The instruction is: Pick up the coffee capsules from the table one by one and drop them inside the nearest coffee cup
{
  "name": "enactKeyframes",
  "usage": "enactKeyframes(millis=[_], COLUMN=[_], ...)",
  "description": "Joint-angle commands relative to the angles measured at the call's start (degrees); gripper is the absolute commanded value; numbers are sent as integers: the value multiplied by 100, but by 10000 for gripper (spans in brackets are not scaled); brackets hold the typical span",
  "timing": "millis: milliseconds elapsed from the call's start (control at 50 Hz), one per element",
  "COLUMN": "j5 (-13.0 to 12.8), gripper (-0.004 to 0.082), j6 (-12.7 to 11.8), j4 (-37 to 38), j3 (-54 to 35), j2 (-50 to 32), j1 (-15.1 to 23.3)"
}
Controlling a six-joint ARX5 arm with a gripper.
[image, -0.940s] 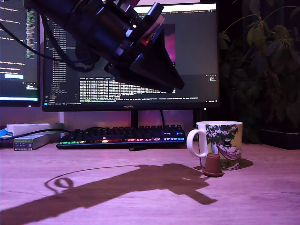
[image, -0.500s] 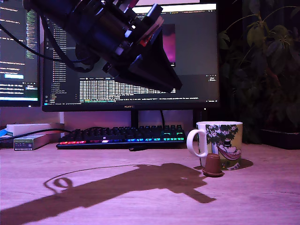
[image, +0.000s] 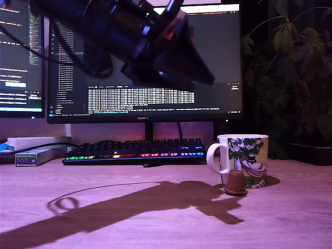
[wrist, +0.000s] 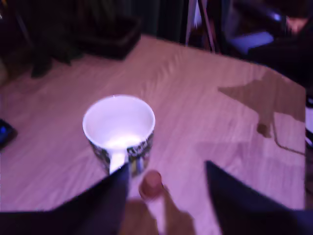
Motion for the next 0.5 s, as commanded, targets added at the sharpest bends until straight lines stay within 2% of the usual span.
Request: enactKeyframes(millis=[0,280,480], j5=[4,-133,-343], gripper=[523,523,522], j6=[-11,-33,-181], j4=[433,2288,2752], j3=[-376,-1554,-2096], j2=[22,22,26], j1=[-37,-44,-46])
